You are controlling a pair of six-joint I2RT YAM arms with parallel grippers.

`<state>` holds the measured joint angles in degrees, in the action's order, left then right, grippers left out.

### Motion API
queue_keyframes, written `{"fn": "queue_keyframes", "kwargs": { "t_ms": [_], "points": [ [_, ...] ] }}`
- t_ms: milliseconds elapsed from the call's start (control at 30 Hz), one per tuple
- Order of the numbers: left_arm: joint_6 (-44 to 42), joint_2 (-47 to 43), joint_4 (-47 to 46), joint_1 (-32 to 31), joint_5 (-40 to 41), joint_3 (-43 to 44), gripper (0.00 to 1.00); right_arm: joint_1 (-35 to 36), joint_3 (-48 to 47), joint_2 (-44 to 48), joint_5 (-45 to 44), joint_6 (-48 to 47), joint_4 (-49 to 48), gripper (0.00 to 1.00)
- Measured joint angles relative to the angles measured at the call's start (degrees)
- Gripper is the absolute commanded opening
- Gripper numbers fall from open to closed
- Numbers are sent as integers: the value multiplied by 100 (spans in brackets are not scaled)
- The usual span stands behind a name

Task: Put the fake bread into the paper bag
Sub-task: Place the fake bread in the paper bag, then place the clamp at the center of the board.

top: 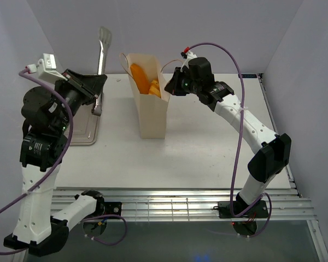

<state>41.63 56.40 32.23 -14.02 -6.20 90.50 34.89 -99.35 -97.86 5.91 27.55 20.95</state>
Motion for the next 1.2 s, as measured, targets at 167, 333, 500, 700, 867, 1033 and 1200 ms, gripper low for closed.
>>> {"fn": "queue_keyframes", "kwargs": {
  "t_ms": [167,333,500,700,867,1033,1200],
  "points": [
    [-398,-420,339,0,1078,-234,0,0,-28,2,2,-61,52,8],
    [-472,-610,334,0,1587,-1631,0,0,-131,2,2,-94,203,14],
    [-389,-428,-116,0,1617,-3644,0,2,-179,22,4,-85,208,56],
    [-321,-780,-1126,-4,1558,-5576,0,0,-247,66,90,-146,240,98],
    [-544,-914,-2052,-4,1449,-6142,0,2,-295,131,94,-234,310,94],
    [-914,-1010,-3128,-4,1296,-6688,0,2,-157,378,173,-293,310,91],
    [-1078,-522,-3731,-13,1261,-6835,0,2,319,857,197,-385,304,90]
  ]
}}
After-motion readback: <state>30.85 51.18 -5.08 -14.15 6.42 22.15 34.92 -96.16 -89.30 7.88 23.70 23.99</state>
